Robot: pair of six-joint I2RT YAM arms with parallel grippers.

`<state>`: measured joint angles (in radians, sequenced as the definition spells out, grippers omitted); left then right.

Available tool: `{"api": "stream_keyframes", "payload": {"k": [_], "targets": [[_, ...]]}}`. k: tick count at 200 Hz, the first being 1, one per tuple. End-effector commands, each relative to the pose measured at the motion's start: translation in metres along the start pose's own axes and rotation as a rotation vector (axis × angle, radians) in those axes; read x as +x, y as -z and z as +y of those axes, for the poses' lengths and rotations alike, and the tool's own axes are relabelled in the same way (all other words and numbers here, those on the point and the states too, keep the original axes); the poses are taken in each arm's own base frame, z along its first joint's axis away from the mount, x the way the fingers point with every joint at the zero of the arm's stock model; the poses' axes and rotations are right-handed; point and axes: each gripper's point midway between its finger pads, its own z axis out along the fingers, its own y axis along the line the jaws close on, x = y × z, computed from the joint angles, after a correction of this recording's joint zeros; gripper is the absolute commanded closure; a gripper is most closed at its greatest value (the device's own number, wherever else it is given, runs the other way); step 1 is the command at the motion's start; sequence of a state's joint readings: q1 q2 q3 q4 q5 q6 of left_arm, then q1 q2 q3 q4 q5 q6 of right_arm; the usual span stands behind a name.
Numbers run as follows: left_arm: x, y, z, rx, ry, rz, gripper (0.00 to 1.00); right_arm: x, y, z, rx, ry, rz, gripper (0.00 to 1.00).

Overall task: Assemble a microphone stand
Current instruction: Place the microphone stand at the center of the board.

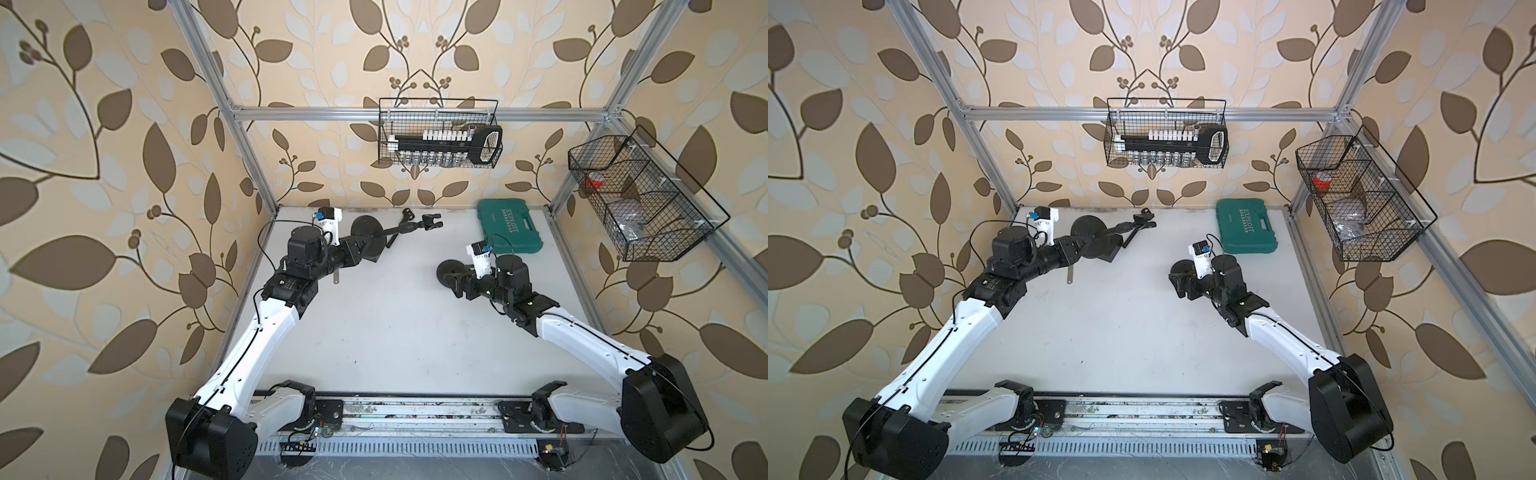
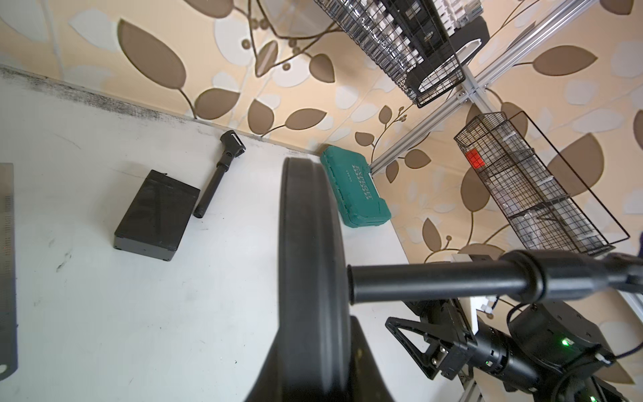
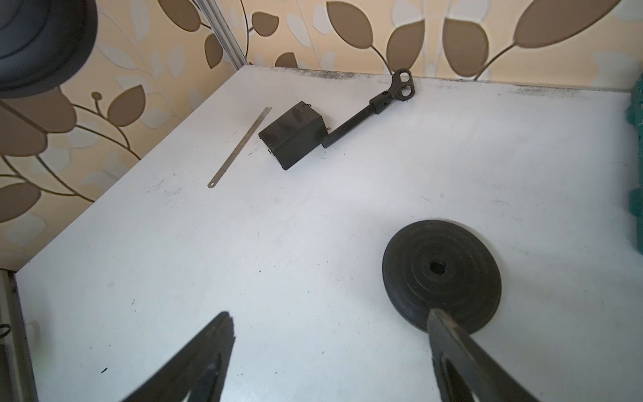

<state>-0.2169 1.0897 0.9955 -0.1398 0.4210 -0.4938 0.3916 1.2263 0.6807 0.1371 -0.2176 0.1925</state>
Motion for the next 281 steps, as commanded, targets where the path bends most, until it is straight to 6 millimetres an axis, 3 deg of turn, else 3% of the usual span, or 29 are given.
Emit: {"api": "stream_keyframes", "payload": {"k": [1, 44, 70, 121, 166, 176, 237, 281], "targets": [[-0.023, 0.008, -0.009, -0.007, 0.022, -0.08, 1.0, 0.004, 0.001, 0.001, -0.016, 0.013, 0.004, 0.12], [0.02, -0.042, 0.022, -0.014, 0.333, 0.126, 1.0, 0.008, 0.007, -0.004, -0.007, 0.005, 0.003, 0.12], [0.035, -0.059, 0.045, 0.01, 0.426, 0.098, 1.0, 0.008, 0.012, -0.006, -0.006, -0.003, -0.005, 0.12], [0.063, -0.059, 0.106, -0.145, 0.486, 0.146, 1.0, 0.006, 0.017, -0.007, -0.015, -0.032, -0.008, 0.12], [0.068, -0.054, 0.15, -0.166, 0.554, 0.156, 1.0, 0.008, 0.017, -0.008, -0.016, -0.04, -0.004, 0.12], [0.078, -0.058, 0.165, -0.187, 0.583, 0.183, 1.0, 0.008, 0.018, -0.009, -0.014, -0.041, -0.005, 0.12], [0.1, -0.063, 0.192, -0.193, 0.645, 0.216, 0.97, 0.008, 0.019, -0.01, -0.013, -0.041, -0.004, 0.12], [0.11, -0.057, 0.205, -0.23, 0.663, 0.234, 0.74, 0.007, 0.019, -0.01, -0.015, -0.042, -0.005, 0.12]]}}
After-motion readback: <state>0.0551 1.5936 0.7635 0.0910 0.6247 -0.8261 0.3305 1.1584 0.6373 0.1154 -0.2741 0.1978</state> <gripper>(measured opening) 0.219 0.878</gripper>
